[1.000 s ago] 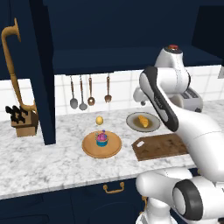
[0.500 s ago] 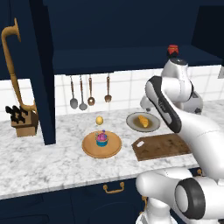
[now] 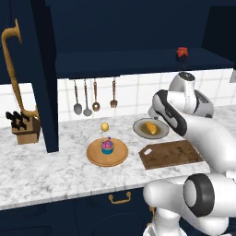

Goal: From the different types of pastries on the counter, select a croissant and place it on the cutting board. Then retrieve a jar of jam from the cabinet and place it alongside the croissant on the cutting board.

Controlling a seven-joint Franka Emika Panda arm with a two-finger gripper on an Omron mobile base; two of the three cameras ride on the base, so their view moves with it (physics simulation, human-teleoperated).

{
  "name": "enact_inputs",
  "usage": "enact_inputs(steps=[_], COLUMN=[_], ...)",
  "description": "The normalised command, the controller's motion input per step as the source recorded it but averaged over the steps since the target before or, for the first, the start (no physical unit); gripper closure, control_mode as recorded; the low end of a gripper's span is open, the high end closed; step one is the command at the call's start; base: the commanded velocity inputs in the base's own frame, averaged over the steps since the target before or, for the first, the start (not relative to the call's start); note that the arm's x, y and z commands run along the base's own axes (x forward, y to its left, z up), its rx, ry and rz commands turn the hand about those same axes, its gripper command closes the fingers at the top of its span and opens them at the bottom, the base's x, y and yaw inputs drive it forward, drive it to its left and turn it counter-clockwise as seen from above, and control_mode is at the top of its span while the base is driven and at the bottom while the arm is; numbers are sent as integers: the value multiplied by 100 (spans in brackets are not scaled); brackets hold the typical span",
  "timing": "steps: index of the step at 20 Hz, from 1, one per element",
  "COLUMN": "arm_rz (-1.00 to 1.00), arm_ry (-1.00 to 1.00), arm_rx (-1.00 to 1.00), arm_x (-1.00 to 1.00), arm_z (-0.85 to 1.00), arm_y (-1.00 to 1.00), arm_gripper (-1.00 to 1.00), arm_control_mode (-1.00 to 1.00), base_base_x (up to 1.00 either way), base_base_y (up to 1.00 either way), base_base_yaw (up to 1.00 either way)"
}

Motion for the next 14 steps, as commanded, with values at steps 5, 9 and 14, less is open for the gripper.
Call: enact_inputs(steps=[5, 9, 14], arm_rz=[0, 0, 0], arm_ry=[0, 0, -1], arm_rx=[-1, -1, 0], arm_x=[49, 52, 51], arm_z=[-33, -32, -46], arm_y=[-18, -12, -11], arm_gripper=[-100, -100, -100], arm_control_mode=[-100, -100, -100], base_base_x=[0, 0, 0], base_base_y=[0, 0, 0], base_base_yaw=[0, 0, 0])
